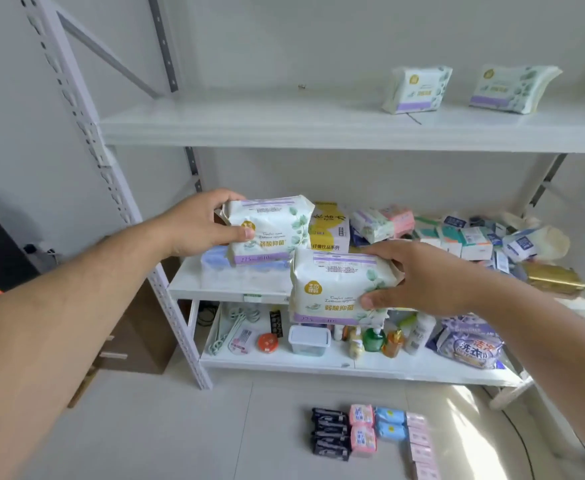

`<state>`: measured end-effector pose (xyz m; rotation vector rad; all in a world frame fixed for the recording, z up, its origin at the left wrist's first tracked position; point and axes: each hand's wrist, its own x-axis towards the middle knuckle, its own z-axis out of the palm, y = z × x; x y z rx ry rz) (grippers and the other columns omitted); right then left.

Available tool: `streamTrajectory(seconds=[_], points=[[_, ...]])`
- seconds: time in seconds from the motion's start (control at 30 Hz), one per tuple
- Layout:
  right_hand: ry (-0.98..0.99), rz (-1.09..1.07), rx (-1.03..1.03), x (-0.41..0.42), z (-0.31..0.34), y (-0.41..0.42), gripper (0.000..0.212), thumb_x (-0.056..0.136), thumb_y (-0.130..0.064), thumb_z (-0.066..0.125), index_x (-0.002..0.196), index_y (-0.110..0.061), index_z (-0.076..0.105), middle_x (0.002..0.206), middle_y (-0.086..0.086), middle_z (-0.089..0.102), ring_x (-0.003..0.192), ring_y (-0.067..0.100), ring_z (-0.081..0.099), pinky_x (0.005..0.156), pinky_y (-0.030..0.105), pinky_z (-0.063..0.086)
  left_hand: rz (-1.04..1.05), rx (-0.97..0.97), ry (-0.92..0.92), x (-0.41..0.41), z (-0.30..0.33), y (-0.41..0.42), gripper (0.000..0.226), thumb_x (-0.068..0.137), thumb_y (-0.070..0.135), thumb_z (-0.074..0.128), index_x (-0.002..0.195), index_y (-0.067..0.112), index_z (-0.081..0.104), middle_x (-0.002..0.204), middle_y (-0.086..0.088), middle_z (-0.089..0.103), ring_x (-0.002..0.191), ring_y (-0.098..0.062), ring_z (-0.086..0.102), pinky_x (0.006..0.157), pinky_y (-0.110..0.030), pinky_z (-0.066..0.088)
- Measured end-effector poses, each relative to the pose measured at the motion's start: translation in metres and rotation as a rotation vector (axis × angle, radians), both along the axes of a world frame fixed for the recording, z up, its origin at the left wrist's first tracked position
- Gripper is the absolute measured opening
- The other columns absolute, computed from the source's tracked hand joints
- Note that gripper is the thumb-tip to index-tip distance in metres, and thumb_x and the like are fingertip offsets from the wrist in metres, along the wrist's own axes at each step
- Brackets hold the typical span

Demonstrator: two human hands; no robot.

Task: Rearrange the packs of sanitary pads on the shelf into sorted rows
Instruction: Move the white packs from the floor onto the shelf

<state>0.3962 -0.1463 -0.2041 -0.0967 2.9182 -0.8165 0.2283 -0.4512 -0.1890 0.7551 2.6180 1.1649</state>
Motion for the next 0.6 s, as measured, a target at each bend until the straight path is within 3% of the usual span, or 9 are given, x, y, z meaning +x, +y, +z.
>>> streamTrajectory(seconds=[0.13,0.2,0.33,0.47,0.6], points=[[-0.102,0.021,-0.042,0.03,-0.048,0.008,0.062,0.071,-0.055,0.082,0.125,-0.043,0.054,0.107,-0.014,0.066,0.082,0.012,0.07,0.075,0.04,0.059,0.044,-0.053,-0.082,0.039,-0.041,-0.001,0.056,0.075,0.029,0.084,0.123,0.033,0.057,0.111,0.013,0.069,0.093,-0.009,0.07,0.092,-0.034,0.054],[-0.111,0.041,-0.015,0.046,-0.071,0.012,0.059,0.074,-0.048,0.082,0.125,-0.038,0.055,0.112,-0.013,0.063,0.087,0.009,0.065,0.08,0.032,0.054,0.061,-0.104,-0.106,0.059,-0.067,0.002,0.058,0.074,0.028,0.085,0.124,0.034,0.056,0.112,0.014,0.066,0.092,-0.013,0.071,0.092,-0.037,0.055],[-0.132,0.074,0.096,0.07,-0.118,0.023,0.069,0.078,-0.048,0.079,0.138,-0.029,0.05,0.124,-0.009,0.056,0.11,0.014,0.053,0.094,0.032,0.045,0.103,-0.211,-0.152,0.097,-0.122,0.006,0.063,0.071,0.032,0.086,0.126,0.032,0.055,0.11,0.008,0.068,0.091,-0.018,0.07,0.087,-0.037,0.057],[-0.218,0.081,0.146,0.092,-0.163,0.028,0.067,0.081,-0.043,0.076,0.139,-0.029,0.046,0.129,-0.007,0.053,0.112,0.015,0.051,0.097,0.033,0.044,0.107,-0.235,-0.204,0.125,-0.169,0.006,0.053,0.07,0.027,0.085,0.116,0.031,0.06,0.104,0.009,0.07,0.084,-0.012,0.069,0.074,-0.032,0.058],[-0.305,0.051,0.142,0.103,-0.196,0.023,0.07,0.08,-0.042,0.075,0.141,-0.031,0.043,0.133,-0.007,0.049,0.115,0.015,0.051,0.098,0.031,0.044,0.132,-0.259,-0.241,0.134,-0.206,0.001,0.055,0.069,0.025,0.084,0.118,0.03,0.059,0.102,0.012,0.069,0.085,-0.01,0.068,0.079,-0.032,0.057]])
